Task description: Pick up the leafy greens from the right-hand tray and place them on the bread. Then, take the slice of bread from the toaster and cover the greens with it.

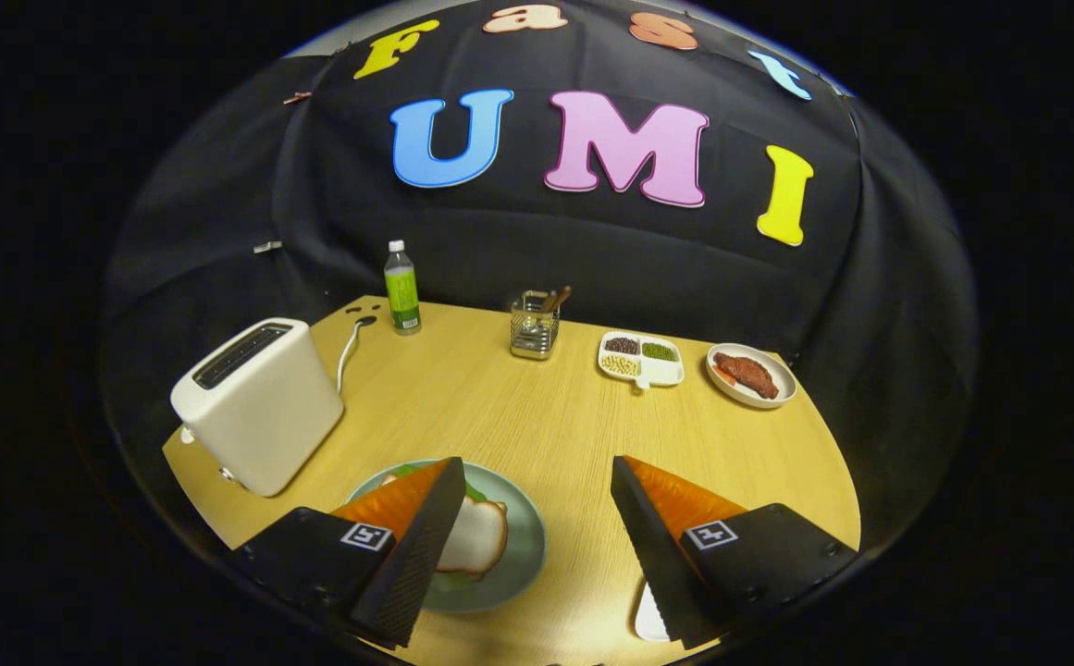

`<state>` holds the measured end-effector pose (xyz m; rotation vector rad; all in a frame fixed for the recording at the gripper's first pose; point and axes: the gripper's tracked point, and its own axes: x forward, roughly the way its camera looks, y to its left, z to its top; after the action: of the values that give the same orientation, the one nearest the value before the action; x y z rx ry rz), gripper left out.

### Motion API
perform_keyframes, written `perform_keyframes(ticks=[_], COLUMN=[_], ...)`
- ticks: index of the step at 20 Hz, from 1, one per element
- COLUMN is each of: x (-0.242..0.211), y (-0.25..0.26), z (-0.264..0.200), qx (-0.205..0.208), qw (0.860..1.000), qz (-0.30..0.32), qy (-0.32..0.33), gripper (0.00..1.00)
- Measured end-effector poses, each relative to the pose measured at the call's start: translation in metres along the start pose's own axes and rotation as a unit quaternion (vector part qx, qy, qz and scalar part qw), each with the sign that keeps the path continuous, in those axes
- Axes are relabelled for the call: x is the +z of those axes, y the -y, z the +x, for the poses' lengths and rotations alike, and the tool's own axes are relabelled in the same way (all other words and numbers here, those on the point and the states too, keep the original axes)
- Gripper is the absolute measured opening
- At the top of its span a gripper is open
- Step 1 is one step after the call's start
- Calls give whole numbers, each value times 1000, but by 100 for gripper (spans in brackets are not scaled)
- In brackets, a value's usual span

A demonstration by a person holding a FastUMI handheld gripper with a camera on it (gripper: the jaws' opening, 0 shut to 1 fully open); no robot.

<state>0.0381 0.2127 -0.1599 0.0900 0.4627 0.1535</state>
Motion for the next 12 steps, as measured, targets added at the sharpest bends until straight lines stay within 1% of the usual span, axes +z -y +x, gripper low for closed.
perform_keyframes(ticks=[7,9,10,12], x=[61,69,66,71], y=[27,31,35,41], z=[-71,-90,-86,-99], qx=[38,46,49,48], qw=[996,995,994,993], qz=[-32,-37,-37,-34], qy=[71,86,91,101], gripper=[98,98,98,98])
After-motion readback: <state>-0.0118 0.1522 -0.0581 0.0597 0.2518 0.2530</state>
